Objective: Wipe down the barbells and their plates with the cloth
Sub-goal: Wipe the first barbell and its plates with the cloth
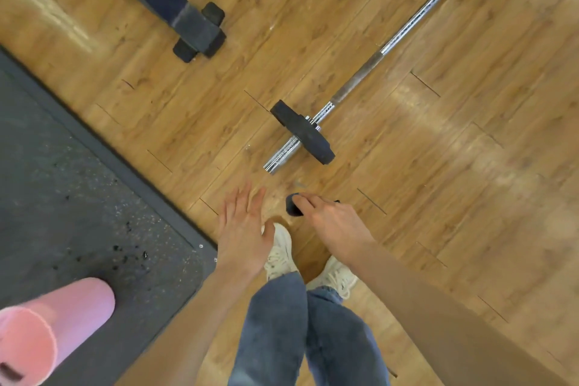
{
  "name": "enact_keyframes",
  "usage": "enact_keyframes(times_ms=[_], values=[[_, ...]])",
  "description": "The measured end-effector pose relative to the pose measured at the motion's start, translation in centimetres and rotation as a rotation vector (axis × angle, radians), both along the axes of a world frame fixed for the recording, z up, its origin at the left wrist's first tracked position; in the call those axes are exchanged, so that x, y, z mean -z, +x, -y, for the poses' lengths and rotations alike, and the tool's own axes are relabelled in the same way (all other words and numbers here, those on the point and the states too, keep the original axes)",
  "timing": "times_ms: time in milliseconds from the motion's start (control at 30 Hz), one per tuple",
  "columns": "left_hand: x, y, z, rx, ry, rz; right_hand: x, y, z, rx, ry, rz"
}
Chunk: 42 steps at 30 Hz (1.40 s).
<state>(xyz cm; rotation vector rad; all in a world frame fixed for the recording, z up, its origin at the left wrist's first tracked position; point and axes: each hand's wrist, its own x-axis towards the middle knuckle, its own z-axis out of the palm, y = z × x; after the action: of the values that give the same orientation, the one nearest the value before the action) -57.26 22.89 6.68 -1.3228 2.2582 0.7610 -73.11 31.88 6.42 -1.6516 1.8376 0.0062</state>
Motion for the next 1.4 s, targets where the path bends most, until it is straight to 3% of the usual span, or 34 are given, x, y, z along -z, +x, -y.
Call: enact_keyframes(times_ms=[233,400,567,767,900,1067,1133,1267,1400], values=[[3.4,1.4,0.7,-0.064,0.028,-0.039,2.3,0.8,1.9,0.043,-0.038,0.005],[8.1,2.5,0.9,-0.077,0.019,-0.065,6.6,0.9,2.3,0.067,-0.095,-0.105],[13.3,2.5,0.1,-0.158,0.025,-0.045,12.7,0.8,2.3,0.176,-0.159,-0.084],[20.1,3.0,-1.2,-0.159,-0.021,-0.117,19.0,1.3,1.4,0.440,-0.226,0.123],[24.2,4.1,-1.3,-0.112,-0.088,-0.139,21.6,1.9,1.1,0.756,-0.258,0.278],[28.3,4.3,-0.7,-0.131,-0.114,-0.277,24.8,3.2,1.2,1.098,-0.467,0.466],[29.3,3.9,-0.5,-0.165,-0.124,-0.351,26.1,3.5,1.7,1.088,-0.629,0.401],[31.2,3.0,0.1,-0.254,-0.157,-0.461,30.2,3.6,3.2,0.864,-0.972,0.292],[32.5,2.5,0.4,-0.317,-0.254,-0.621,35.4,4.7,4.7,0.725,-1.019,0.317]])
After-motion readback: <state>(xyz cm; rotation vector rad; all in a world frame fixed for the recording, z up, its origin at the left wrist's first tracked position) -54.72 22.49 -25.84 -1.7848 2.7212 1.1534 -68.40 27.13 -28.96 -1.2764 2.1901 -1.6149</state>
